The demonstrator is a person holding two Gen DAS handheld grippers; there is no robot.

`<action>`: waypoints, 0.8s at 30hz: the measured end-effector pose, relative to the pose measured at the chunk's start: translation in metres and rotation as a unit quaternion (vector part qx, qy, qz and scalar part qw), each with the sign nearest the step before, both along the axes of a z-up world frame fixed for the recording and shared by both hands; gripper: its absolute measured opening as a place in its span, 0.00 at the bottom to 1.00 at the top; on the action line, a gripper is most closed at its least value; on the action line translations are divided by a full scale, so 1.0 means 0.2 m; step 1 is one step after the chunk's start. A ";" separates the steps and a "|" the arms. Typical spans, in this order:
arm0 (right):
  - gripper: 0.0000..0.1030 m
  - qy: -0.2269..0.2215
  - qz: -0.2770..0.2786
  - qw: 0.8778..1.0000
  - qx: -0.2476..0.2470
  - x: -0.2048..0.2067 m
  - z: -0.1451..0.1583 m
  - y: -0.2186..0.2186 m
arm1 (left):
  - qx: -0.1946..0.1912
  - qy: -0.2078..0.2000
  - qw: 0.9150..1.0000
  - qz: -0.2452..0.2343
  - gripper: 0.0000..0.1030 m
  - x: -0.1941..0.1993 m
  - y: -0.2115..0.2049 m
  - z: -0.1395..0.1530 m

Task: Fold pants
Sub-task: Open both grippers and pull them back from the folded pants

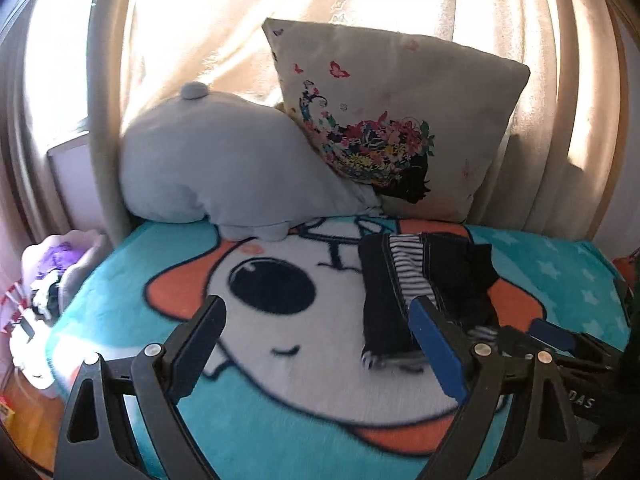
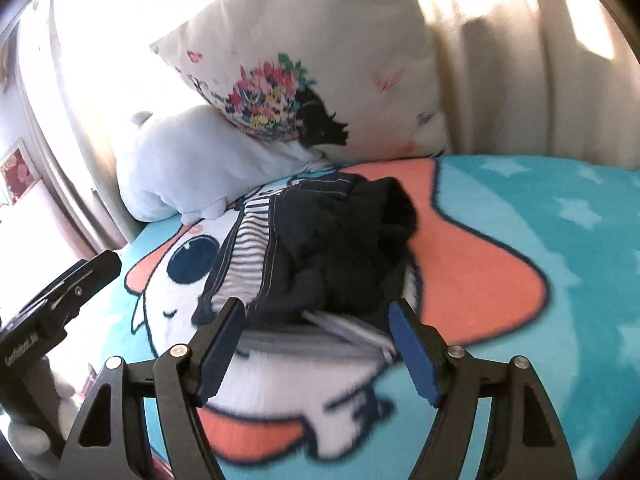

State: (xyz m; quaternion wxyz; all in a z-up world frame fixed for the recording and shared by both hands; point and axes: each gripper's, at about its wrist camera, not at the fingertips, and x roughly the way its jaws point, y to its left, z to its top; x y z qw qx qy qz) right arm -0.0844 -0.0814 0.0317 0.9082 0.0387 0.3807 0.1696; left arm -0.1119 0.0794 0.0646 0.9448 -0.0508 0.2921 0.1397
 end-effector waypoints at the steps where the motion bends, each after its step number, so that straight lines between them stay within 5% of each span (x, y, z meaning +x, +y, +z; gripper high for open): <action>1: 0.76 -0.001 -0.008 1.000 0.004 -0.05 0.01 -0.02 | 0.006 -0.002 1.000 0.004 0.90 -0.04 -0.01 0.02; 7: 0.76 -0.001 -0.038 0.999 0.035 -0.23 0.04 -0.11 | 0.025 -0.007 1.000 0.000 0.94 -0.16 -0.08 0.08; 24: 0.77 -0.025 -0.028 0.999 -0.003 -0.47 0.14 0.02 | -0.006 0.000 1.000 -0.016 0.94 -0.38 -0.05 0.12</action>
